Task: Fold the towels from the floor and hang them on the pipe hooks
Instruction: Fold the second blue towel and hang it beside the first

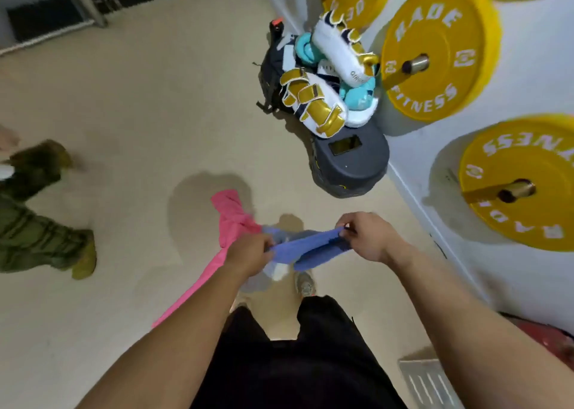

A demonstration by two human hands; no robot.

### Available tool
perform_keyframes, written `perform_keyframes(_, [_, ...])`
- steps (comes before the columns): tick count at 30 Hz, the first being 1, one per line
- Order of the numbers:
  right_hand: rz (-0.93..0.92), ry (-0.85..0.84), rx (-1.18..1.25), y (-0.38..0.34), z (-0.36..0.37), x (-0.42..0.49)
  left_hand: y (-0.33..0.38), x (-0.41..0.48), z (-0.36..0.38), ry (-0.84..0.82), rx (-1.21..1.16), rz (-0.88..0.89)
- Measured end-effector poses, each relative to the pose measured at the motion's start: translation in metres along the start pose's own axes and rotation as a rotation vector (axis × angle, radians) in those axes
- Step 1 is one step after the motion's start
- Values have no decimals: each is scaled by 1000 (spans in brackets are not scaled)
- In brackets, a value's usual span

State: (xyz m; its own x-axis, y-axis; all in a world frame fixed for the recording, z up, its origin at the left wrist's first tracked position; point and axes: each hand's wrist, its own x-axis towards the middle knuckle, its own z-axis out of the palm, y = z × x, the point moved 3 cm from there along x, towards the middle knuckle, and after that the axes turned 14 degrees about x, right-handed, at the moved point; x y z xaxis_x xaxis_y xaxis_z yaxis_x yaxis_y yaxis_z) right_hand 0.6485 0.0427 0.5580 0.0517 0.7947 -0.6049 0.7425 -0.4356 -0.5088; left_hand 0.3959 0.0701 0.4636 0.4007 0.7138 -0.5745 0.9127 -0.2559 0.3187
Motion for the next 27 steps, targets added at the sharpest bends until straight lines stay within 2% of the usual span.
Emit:
perform_keyframes(4, [170,361,277,41,-6,-74,14,-10,-12,-13,-68,151])
perform_keyframes(8, [269,646,460,59,23,-136,41,-18,-47,132,-93,268])
perform_keyframes(10, [307,730,542,60,37,-161,63,-31,-68,168,-178,365])
perform_keyframes(14, [266,801,718,56,54,-197,115,-61,-88,131,-130,573])
perform_keyframes(18, [165,868,818,44,50,-216,173,-96,-87,169,-41,731])
perform_keyframes(22, [78,812,776,36,43,-228,208,-122,-73,188,-33,772])
perform_keyframes(27, [32,811,854,44,54,-246,229,-139,-50,213,-116,718])
